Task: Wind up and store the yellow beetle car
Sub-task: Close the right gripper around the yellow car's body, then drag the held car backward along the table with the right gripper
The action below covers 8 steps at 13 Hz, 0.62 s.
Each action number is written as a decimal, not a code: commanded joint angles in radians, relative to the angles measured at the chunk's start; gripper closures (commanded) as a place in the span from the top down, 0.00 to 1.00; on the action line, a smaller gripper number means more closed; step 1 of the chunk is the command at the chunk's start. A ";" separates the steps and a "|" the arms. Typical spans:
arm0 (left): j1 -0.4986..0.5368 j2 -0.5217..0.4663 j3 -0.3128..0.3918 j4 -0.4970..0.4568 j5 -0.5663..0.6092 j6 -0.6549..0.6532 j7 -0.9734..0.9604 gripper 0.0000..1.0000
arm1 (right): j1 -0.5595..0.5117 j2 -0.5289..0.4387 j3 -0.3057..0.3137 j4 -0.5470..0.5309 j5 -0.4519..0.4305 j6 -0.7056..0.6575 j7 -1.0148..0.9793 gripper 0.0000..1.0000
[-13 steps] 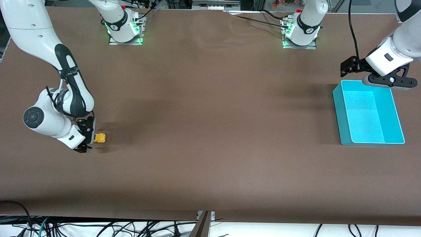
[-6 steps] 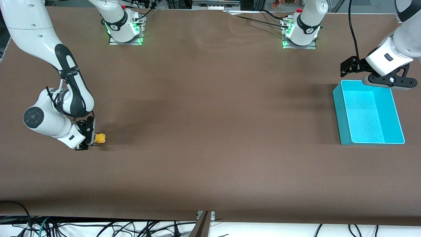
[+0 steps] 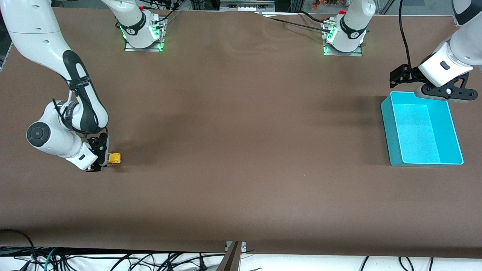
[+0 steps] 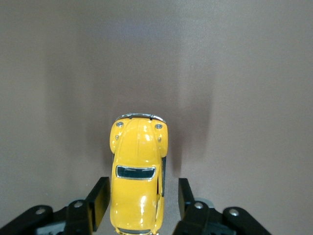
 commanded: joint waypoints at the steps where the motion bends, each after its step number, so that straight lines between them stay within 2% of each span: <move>1: 0.003 0.001 -0.001 0.011 0.009 -0.015 0.004 1.00 | -0.007 -0.018 0.007 -0.012 0.006 -0.007 -0.021 0.50; 2: 0.003 0.001 -0.001 0.011 0.009 -0.015 0.004 1.00 | -0.007 -0.018 0.007 -0.012 0.006 -0.007 -0.019 0.39; 4: 0.003 0.001 -0.001 0.011 0.009 -0.015 0.004 1.00 | -0.007 -0.018 0.007 -0.012 0.006 -0.007 -0.019 0.27; 8: 0.003 0.001 -0.001 0.009 0.009 -0.015 0.004 1.00 | -0.007 -0.017 0.007 -0.012 0.020 -0.009 -0.018 0.27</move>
